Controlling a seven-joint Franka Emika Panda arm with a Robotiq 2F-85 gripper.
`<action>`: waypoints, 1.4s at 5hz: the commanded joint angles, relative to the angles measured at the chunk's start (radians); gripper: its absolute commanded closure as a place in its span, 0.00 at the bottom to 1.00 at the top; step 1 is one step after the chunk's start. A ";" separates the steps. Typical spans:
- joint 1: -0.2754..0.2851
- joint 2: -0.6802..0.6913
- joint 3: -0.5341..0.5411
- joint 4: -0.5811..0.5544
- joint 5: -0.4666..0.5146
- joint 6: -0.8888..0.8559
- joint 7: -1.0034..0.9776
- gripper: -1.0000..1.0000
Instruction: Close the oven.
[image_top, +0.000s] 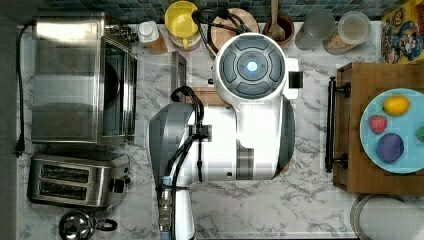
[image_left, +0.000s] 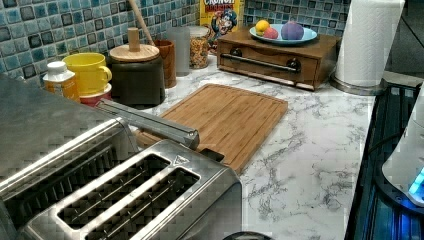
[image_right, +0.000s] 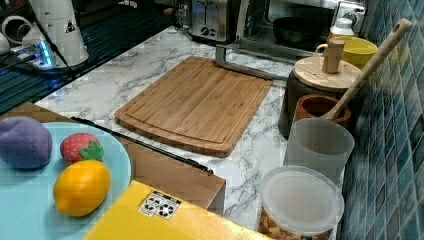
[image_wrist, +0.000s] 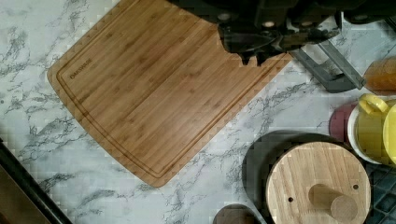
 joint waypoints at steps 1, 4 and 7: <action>0.000 0.001 0.000 0.000 0.000 0.002 -0.001 1.00; -0.053 0.055 -0.028 -0.193 0.309 0.201 -0.566 1.00; -0.057 0.077 0.007 -0.353 0.617 0.414 -1.031 1.00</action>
